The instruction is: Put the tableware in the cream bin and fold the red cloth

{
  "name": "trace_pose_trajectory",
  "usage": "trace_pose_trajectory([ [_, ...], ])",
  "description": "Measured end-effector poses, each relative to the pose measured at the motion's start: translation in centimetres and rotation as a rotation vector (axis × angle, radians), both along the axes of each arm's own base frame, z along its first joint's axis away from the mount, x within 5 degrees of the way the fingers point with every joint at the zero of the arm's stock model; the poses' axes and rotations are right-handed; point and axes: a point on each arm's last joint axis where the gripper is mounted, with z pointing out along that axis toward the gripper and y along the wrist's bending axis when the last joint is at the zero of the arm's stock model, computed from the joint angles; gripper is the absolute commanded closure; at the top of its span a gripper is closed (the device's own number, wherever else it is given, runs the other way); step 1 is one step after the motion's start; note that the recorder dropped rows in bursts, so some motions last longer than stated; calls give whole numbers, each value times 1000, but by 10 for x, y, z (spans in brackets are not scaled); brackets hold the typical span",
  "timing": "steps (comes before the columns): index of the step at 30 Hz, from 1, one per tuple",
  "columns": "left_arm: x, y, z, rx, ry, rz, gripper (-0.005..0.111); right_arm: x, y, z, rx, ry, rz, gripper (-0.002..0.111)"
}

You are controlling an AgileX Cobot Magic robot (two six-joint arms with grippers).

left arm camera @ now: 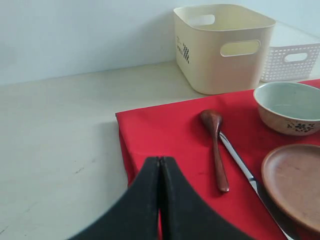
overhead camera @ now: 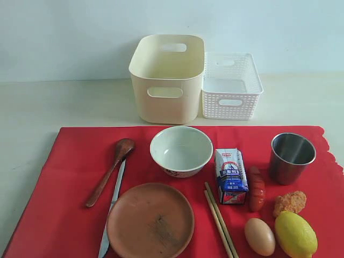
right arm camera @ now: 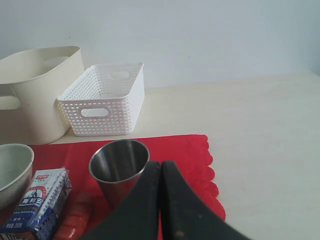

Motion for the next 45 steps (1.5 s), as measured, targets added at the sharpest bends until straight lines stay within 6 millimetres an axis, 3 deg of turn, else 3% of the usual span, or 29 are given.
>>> trace_pose_trajectory([
  [9, 0, 0, 0, 0, 0, 0, 107, 2, 0, 4, 0, 17, 0, 108],
  [20, 0, 0, 0, 0, 0, 0, 107, 8, 0, 42, 0, -5, 0, 108],
  [34, 0, 0, 0, 0, 0, 0, 107, 25, 0, 104, 1, -52, 0, 108],
  [45, 0, 0, 0, 0, 0, 0, 107, 26, 0, 108, 1, -63, 0, 108],
])
